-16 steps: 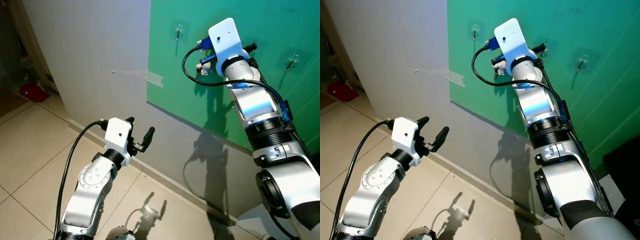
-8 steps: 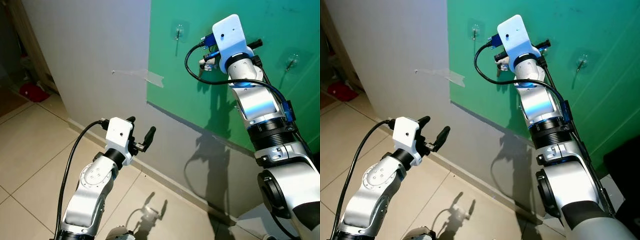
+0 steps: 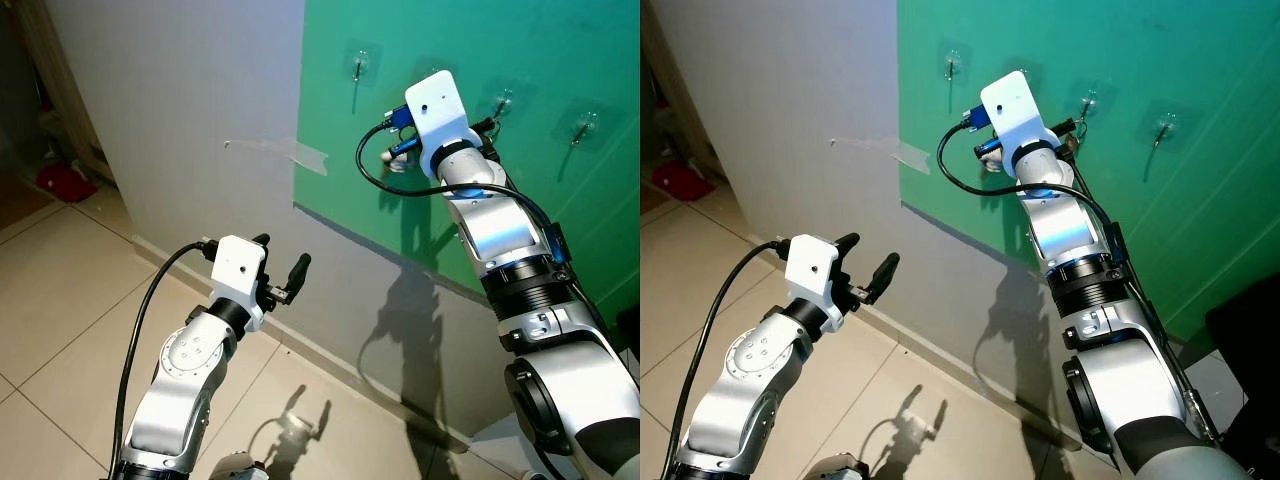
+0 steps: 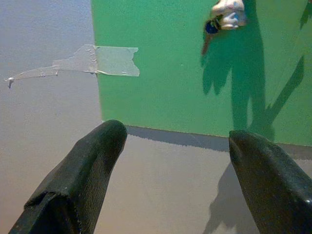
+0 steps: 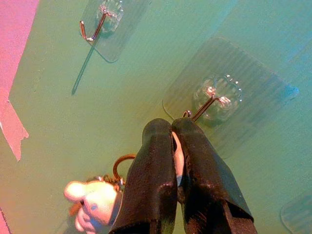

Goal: Hang keys on a hook

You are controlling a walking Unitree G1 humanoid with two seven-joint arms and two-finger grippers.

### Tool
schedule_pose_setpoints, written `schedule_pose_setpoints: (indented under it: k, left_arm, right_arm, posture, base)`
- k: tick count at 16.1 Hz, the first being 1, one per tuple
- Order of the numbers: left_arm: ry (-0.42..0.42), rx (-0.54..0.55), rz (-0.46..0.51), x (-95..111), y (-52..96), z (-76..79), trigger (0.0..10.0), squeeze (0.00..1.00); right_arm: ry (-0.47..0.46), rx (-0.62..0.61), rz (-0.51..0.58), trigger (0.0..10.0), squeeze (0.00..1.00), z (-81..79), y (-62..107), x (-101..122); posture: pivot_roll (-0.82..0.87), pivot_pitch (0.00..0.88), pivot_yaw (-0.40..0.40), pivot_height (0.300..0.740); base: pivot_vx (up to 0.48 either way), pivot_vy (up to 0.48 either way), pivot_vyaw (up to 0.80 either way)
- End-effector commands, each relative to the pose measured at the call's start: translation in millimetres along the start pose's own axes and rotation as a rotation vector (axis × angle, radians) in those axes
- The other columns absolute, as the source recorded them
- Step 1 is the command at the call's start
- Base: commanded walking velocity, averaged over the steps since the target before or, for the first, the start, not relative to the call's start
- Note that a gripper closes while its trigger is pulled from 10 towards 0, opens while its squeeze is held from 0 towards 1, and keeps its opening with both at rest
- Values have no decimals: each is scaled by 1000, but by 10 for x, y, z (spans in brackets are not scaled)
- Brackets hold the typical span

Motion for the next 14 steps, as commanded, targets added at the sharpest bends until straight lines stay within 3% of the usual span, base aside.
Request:
schedule_pose_setpoints:
  k: [1,14]
  left_arm:
    - [-11,-2,8,32,-3,27,10000,0]
    - [-14,2,-3,16,16,34,10000,0]
  right_arm:
    - [-3,-4,4,10000,0,40,10,15]
    - [-27,29,-72,10000,0,-25,87,-175]
  posture:
    - [124,0,-105,740]
    - [118,0,-103,740]
  base:
    - [0,0,0]
    - [0,0,0]
Point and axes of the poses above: a point about 5 cm out from each wrist's last joint towards the gripper, its own y axis pointing back from the gripper into the wrist, its own x axis along the axis of the wrist's last joint, z = x × y, the point moved 1 cm from there along -y, pointing out of the wrist towards the gripper, and after that the axes turned 9 degrees about -y, right-handed, at the moved point
